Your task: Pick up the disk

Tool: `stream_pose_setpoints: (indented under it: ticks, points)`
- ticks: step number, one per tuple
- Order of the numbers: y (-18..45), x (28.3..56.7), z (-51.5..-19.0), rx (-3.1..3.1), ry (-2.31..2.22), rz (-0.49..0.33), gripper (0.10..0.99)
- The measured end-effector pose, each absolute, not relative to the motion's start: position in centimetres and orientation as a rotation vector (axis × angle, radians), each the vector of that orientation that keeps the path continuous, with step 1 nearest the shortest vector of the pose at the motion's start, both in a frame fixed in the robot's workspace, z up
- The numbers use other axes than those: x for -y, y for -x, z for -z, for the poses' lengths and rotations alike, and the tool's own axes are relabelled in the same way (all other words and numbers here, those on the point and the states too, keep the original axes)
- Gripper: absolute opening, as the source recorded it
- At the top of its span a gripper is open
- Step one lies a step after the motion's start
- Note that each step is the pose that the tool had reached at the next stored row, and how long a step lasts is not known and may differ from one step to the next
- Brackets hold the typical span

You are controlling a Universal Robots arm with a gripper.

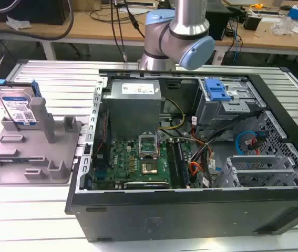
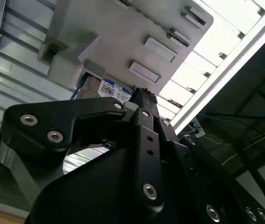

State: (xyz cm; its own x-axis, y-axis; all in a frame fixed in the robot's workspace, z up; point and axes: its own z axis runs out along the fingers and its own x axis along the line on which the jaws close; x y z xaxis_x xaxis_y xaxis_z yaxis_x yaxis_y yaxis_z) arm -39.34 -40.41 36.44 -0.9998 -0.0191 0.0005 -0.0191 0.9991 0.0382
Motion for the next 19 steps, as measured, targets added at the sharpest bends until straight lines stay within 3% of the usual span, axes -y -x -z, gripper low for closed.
stream_pose_setpoints:
  ticks: [7, 19]
  points:
    - [39.34, 40.42, -36.42, 3.14, -0.049, 0.057, 0.106]
    - [39.35, 40.41, -36.36, 3.045, -0.777, 0.052, 0.106]
